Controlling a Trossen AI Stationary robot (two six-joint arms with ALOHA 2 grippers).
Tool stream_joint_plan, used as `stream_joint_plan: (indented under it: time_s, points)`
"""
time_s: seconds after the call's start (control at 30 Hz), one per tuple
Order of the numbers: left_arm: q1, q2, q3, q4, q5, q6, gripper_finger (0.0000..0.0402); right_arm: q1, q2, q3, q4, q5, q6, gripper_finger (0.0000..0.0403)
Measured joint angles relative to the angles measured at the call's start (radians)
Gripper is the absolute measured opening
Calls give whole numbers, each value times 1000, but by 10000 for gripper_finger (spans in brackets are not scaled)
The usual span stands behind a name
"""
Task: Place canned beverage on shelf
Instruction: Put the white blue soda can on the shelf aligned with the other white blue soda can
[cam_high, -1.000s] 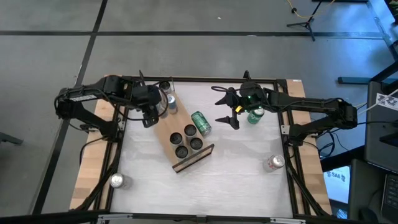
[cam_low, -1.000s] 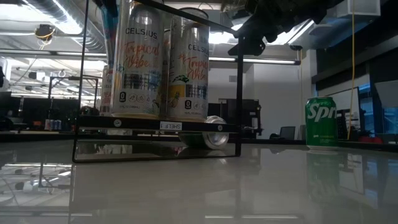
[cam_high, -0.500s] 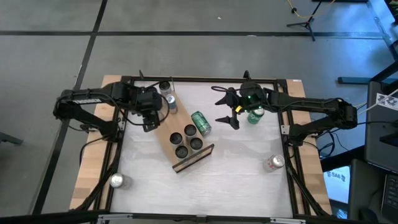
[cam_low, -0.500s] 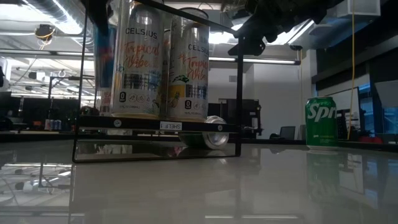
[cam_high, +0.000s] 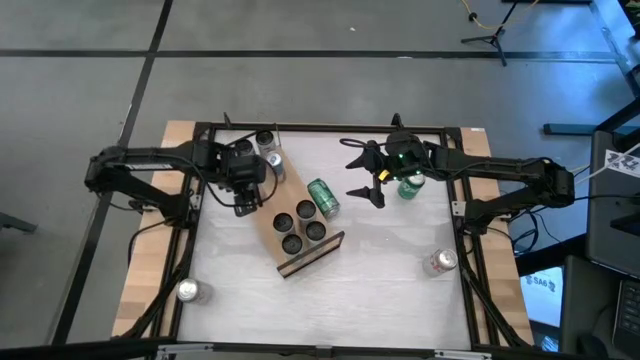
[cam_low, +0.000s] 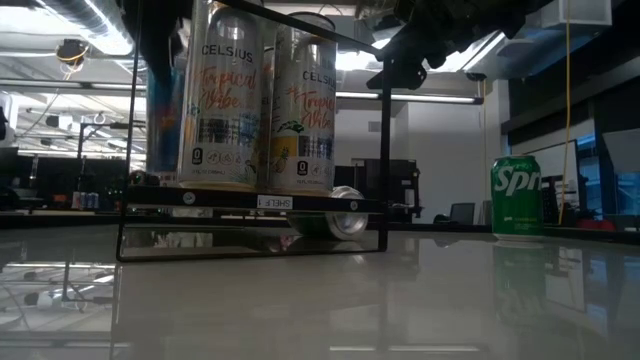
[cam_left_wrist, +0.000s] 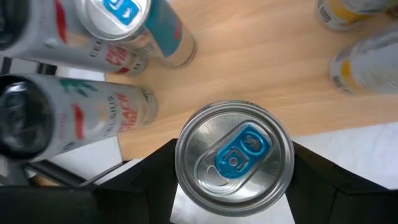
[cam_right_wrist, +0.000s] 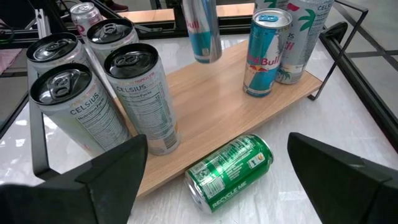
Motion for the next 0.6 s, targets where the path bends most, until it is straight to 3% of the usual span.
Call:
stream_joint_plan:
  time_s: [0.23,0.6]
  points:
    - [75,1,-96,76,23,33,220,0,0,0,0,0,0,380]
    - [199,1,-114,141,17,52,220,0,0,0,0,0,0,380]
